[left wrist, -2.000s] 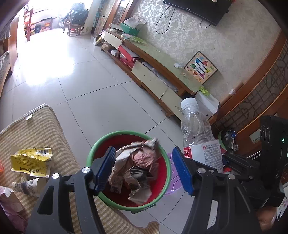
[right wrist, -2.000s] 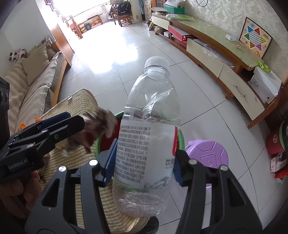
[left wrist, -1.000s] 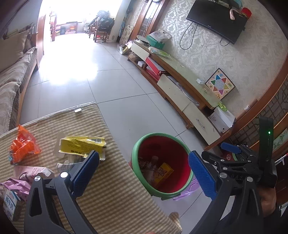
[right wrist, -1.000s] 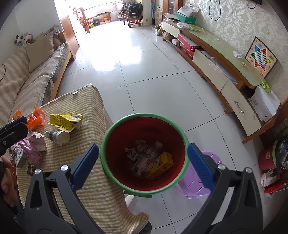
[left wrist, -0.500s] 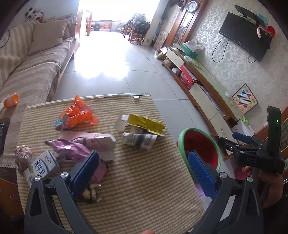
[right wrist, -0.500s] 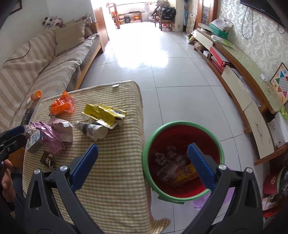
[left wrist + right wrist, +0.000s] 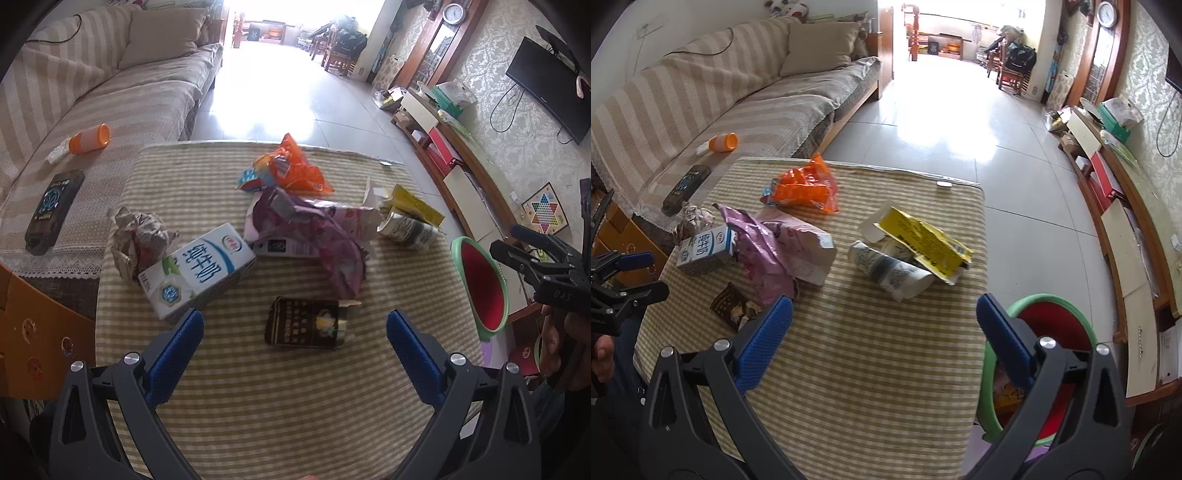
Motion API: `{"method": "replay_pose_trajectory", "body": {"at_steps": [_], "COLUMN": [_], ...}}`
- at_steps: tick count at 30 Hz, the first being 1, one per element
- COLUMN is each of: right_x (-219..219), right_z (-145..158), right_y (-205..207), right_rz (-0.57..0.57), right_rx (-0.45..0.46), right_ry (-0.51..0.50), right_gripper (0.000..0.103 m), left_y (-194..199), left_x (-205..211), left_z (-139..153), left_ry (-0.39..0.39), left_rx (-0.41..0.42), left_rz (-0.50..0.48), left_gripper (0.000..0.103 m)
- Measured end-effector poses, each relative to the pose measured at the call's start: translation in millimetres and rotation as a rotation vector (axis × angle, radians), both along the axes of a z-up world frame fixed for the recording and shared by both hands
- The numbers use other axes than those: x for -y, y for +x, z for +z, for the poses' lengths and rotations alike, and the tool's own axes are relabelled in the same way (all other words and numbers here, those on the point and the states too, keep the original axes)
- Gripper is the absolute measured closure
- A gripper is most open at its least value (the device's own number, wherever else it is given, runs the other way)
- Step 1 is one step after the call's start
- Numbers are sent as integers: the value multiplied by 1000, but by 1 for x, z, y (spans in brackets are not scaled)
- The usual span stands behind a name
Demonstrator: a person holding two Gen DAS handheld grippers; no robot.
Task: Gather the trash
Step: 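Move both tools back over the table toward the remaining trash, then grasp the patterned paper cup with the right tool while the left tool grasps the brown cigarette box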
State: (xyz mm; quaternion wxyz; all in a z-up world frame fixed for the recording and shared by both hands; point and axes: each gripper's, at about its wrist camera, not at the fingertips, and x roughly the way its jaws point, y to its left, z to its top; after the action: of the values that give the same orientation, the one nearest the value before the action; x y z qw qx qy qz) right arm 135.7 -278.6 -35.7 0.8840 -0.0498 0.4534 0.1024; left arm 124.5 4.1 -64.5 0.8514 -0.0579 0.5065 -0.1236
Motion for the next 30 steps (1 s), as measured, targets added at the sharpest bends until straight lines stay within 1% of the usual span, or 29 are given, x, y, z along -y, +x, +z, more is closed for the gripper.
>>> {"method": "replay_pose_trajectory", "body": {"at_steps": [2, 5, 8, 10, 12, 14, 16, 19, 21, 23, 27, 30], "right_x": [-15, -35, -47, -51, -49, -42, -32, -23, -23, -30, -48, -61], "right_z": [-6, -15, -23, -25, -26, -28, -33, -47, -60, -71, -89, -101], "right_y": [3, 4, 6, 7, 12, 19, 28, 39, 44, 47, 40, 36], "right_rz": [33, 74, 99, 105, 96, 73, 52, 48, 79, 139, 266, 349], "right_rx": [-11, -20, -34, -26, -18, -17, -30, -70, -99, -112, -51, -8], "right_ry": [-5, -34, -65, -97, -131, -140, -135, -167, -209, -260, -450, -567], "right_gripper": [5, 5, 5, 5, 5, 5, 5, 5, 9, 13, 15, 20], "left_y": [-3, -5, -4, 0, 5, 11, 18, 26, 29, 33, 37, 38], "left_x": [-7, -6, 4, 14, 26, 37, 45, 52, 56, 59, 62, 61], "left_z": [-12, -27, -41, -52, -61, -69, -76, -85, -87, -88, -91, -96], "left_ry": [-11, -28, -34, -35, -24, -13, -7, 15, 32, 48, 76, 76], "left_rx": [-26, -63, -86, -97, -103, -108, -118, -126, -121, -117, -112, -117], "left_rz": [-2, -21, -59, -88, -110, -127, -135, -142, -143, -145, -143, -139], "left_gripper": [8, 8, 9, 9, 10, 14, 14, 16, 16, 16, 16, 18]}}
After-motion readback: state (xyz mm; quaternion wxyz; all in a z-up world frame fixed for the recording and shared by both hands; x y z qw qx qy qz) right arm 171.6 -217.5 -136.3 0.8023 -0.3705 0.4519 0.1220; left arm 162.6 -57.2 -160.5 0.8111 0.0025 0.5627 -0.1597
